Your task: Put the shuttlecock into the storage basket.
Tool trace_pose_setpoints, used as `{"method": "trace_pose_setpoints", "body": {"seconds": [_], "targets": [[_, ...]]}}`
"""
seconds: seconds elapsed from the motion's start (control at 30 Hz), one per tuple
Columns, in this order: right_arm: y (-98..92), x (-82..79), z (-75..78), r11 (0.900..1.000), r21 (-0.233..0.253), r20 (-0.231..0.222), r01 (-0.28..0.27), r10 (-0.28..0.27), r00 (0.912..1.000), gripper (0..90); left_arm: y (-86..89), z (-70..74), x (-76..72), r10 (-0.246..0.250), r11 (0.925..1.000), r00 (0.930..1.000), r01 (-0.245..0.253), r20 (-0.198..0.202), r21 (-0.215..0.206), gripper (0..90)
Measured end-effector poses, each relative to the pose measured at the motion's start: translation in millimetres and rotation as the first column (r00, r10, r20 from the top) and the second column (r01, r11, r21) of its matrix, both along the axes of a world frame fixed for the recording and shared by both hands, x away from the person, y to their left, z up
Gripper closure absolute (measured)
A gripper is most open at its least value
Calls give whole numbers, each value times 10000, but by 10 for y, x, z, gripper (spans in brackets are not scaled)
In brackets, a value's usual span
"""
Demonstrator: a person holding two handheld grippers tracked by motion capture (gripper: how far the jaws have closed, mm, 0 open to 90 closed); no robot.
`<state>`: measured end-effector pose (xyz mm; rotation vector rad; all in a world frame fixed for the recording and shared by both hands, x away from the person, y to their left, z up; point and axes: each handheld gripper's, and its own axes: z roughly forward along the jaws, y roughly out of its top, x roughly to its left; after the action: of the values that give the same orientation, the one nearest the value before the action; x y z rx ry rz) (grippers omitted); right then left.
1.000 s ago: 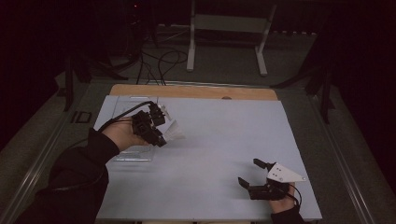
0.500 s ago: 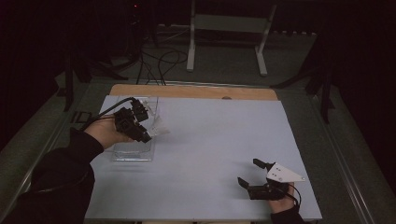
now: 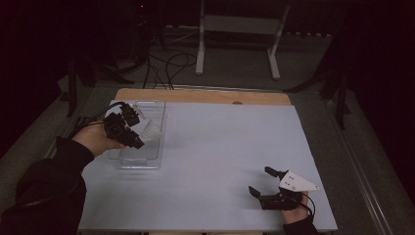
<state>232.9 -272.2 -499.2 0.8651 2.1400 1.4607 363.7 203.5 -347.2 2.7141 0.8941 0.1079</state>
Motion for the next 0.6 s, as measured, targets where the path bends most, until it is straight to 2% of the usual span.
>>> {"method": "trace_pose_setpoints", "body": {"seconds": [0.47,0.6], "targets": [[-5,1,3,10000,-1,13,18,-18,10000,92,359,-95,3,883,9957,9959,-878,-178,284,658],[-1,3,1,10000,-14,-11,6,-6,10000,91,469,-151,18,1416,9888,9896,-1402,-244,509,658]]}}
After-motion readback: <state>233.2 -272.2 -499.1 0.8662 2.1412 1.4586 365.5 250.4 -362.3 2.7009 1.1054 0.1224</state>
